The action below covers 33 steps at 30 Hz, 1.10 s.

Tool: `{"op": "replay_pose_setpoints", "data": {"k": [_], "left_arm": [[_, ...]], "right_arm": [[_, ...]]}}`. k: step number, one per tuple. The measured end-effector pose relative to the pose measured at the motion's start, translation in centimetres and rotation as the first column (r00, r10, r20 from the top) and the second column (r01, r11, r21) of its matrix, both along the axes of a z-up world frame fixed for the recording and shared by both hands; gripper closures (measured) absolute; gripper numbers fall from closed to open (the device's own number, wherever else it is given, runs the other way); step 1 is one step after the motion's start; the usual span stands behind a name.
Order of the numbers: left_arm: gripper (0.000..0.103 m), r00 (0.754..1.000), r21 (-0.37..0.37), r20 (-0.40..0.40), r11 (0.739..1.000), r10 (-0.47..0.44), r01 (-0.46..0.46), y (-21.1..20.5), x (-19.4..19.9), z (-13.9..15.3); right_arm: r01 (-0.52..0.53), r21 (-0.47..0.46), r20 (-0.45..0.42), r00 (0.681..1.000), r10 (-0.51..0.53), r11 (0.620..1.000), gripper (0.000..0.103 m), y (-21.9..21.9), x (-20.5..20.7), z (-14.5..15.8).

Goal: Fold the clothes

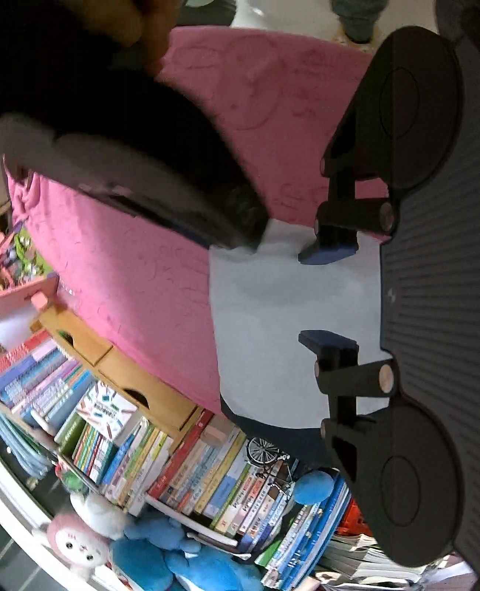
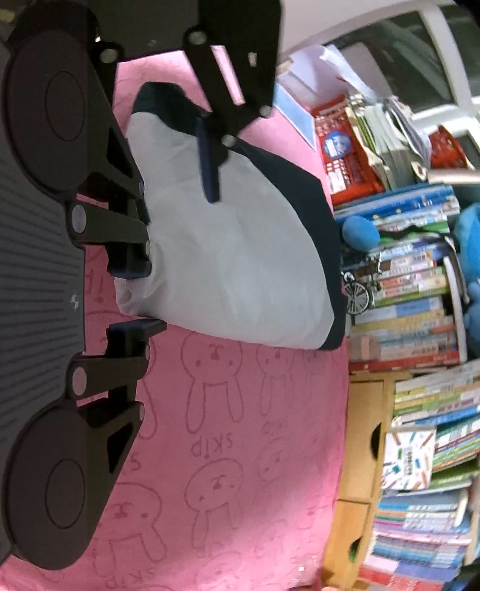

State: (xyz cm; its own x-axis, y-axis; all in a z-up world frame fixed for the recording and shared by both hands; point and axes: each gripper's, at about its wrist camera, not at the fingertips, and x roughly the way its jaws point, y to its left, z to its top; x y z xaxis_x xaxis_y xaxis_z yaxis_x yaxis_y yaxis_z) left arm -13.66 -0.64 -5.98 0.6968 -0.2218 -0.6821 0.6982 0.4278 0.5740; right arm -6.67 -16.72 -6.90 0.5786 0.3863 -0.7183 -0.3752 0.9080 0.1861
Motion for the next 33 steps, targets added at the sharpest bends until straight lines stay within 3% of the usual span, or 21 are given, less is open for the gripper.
{"op": "replay_pose_setpoints", "data": {"k": [3,5,9,10,13,16,20,26,27,29,31,33], "left_arm": [[0.056,0.999,-0.037,-0.004,0.998,-0.045,0.045,0.6,-1.1,1.3],[0.036,0.998,-0.042,-0.001,0.998,-0.056,0.056,0.5,-1.4,1.3],[0.037,0.997,-0.024,-0.017,0.997,-0.078,0.078,-1.1,-2.0,0.7],[0.038,0.997,-0.015,-0.002,0.997,-0.078,0.078,-1.4,-2.0,0.6],[0.067,1.0,0.012,0.025,1.0,0.015,-0.016,-1.9,-0.9,0.5],[0.07,0.986,0.005,0.013,0.986,0.164,-0.164,-1.3,0.7,1.0],[0.077,0.968,0.063,0.032,0.966,0.248,-0.25,-0.7,1.1,0.7],[0.08,0.899,0.105,0.01,0.894,0.438,-0.436,3.3,0.7,0.5],[0.081,0.883,0.117,0.005,0.877,0.469,-0.466,4.3,0.7,0.3],[0.087,0.826,0.145,-0.016,0.818,0.564,-0.556,6.8,0.9,-0.3],[0.093,0.695,0.155,-0.063,0.695,0.717,-0.703,10.8,1.7,-0.8],[0.093,0.51,0.063,-0.206,0.531,0.835,-0.845,15.3,1.5,0.2]], "right_arm": [[0.011,0.032,-0.018,1.0,-0.011,0.999,0.08,-0.4,0.3,0.2],[0.019,0.048,-0.032,0.999,-0.017,0.999,0.08,-0.6,0.5,0.3],[0.041,0.093,-0.077,0.996,-0.034,0.995,0.08,-1.1,1.1,0.3],[0.041,0.096,-0.082,0.996,-0.033,0.995,0.08,-1.0,1.3,0.4],[0.021,0.073,-0.066,0.998,-0.016,0.997,0.08,-0.8,1.3,0.4],[-0.014,0.041,-0.046,0.999,0.016,0.999,0.08,-0.5,1.1,0.1],[-0.057,0.018,-0.024,0.998,0.057,0.998,0.08,-0.3,0.9,-0.3],[-0.069,0.005,-0.004,0.998,0.069,0.998,0.08,-0.3,0.6,-0.2],[-0.065,0.005,-0.002,0.998,0.065,0.998,0.08,-0.3,0.6,-0.2],[-0.052,0.002,-0.001,0.999,0.052,0.999,0.08,-0.4,0.5,-0.1],[-0.03,0.007,-0.01,0.999,0.03,1.0,0.08,-0.7,0.5,-0.4],[-0.018,0.011,-0.019,1.0,0.019,1.0,0.08,-0.9,0.4,-0.9]]}}
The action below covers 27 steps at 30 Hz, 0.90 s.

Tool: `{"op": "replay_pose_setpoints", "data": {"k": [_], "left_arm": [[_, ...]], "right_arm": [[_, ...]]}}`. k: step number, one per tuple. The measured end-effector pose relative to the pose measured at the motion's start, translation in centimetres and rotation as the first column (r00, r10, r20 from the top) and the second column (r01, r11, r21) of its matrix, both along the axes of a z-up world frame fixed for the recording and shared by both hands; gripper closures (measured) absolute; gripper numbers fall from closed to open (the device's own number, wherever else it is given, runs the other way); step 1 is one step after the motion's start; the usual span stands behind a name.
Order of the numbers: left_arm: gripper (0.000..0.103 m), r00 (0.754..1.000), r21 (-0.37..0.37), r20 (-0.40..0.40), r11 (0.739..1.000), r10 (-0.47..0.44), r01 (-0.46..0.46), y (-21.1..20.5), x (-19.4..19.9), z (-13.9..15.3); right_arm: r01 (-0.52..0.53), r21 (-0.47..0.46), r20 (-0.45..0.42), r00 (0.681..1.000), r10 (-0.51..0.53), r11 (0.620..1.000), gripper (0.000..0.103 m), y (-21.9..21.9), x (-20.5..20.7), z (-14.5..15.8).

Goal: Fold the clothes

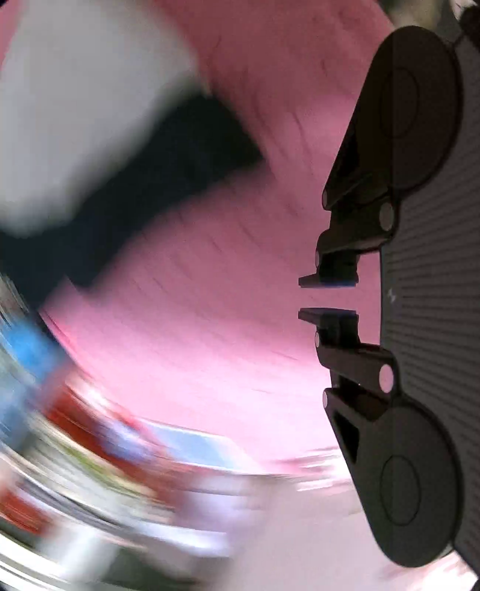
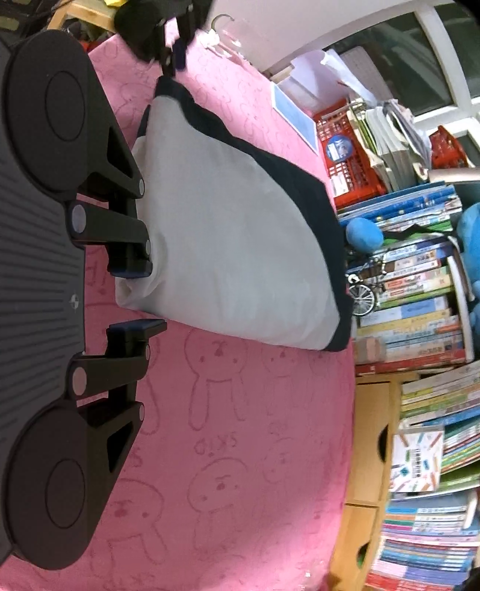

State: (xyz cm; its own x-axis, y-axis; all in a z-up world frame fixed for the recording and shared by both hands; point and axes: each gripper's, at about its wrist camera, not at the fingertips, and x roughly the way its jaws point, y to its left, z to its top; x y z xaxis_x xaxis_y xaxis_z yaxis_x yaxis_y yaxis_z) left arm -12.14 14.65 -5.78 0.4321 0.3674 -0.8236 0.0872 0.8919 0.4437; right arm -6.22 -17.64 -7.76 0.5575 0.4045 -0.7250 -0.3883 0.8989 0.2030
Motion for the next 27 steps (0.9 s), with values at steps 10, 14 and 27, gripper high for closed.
{"op": "replay_pose_setpoints", "data": {"k": [10,14,27], "left_arm": [[0.073,0.849,-0.898,-0.333,0.135,0.41,-0.418,5.4,-6.2,0.6],[0.063,0.829,-0.893,-0.45,-0.182,0.333,-0.412,1.1,-6.3,-3.1],[0.077,0.658,-0.836,-0.529,-0.461,0.536,-0.297,-2.9,-3.2,-8.3]], "right_arm": [[0.017,-0.037,-0.043,0.999,-0.018,0.999,0.082,1.7,1.3,-2.6],[0.084,0.097,-0.136,0.988,-0.07,0.992,0.084,0.9,2.6,0.3],[0.072,0.106,-0.184,0.982,-0.051,0.992,0.084,0.7,4.2,3.1]]}}
